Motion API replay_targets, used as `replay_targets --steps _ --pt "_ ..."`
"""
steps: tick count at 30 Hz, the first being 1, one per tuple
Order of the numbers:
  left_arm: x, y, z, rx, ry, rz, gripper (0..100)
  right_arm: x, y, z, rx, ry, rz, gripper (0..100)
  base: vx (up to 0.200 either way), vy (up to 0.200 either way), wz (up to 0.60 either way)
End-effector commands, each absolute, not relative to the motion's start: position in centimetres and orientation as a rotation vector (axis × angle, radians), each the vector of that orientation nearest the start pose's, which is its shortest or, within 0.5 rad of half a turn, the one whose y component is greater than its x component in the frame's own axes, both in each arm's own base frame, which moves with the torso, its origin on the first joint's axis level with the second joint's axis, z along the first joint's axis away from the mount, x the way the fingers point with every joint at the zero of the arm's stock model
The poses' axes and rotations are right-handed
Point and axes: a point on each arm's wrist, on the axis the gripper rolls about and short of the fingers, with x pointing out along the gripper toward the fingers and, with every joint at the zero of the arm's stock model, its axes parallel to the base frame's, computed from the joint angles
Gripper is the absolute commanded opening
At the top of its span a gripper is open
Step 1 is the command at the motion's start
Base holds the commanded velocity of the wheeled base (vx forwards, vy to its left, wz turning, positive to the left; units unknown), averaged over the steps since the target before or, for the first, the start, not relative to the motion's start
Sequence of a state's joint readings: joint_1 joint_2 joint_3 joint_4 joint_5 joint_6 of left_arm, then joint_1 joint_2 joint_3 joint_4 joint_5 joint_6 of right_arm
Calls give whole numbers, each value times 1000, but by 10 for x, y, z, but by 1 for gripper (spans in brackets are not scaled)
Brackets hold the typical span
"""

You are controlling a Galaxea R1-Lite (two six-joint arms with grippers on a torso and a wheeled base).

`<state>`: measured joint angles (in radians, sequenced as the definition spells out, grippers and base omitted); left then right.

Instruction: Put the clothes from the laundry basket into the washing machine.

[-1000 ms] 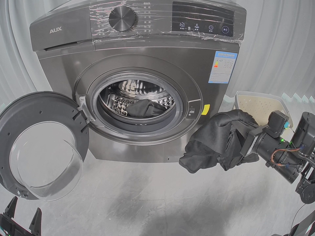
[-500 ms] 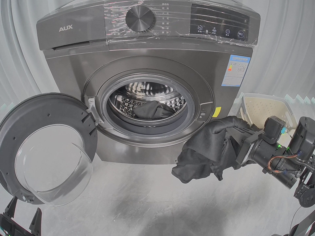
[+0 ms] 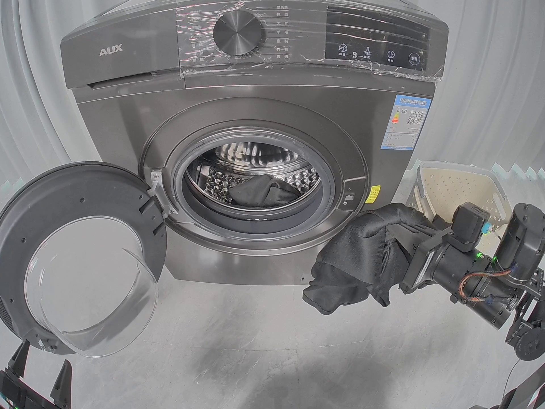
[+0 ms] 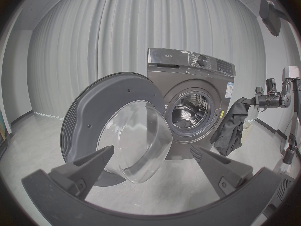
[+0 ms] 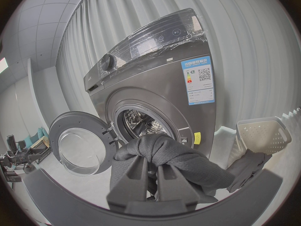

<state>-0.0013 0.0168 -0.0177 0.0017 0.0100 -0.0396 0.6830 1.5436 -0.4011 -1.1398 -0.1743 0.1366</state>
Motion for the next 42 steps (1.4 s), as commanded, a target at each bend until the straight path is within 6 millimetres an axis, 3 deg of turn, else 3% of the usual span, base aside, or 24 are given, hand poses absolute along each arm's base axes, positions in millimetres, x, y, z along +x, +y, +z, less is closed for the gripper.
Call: replay_targets --steps 1,16,28,29,31,32,33,35,42 --pt "-23 0 76 -38 0 9 100 187 149 169 128 47 517 0 0 200 0" --pt "-23 0 75 11 2 -6 100 191 188 179 211 30 585 0 0 0 0" --pt "-23 -1 77 42 -16 -50 100 211 213 181 273 -1 579 0 0 0 0" --pt "-26 -1 90 25 -73 -53 100 212 214 180 273 -1 581 0 0 0 0" --pt "-40 -2 139 -10 -241 -67 100 213 215 179 271 3 579 0 0 0 0" --pt "-40 -2 139 -10 -241 -67 100 213 215 179 271 3 579 0 0 0 0" --pt "-38 -4 173 -13 -241 -132 100 214 220 178 271 2 585 0 0 0 0" --pt "-26 -4 174 -10 -170 -189 100 218 225 177 276 -2 587 0 0 0 0" --pt "8 -11 153 -50 86 -506 100 232 240 178 314 -71 595 0 0 0 0"
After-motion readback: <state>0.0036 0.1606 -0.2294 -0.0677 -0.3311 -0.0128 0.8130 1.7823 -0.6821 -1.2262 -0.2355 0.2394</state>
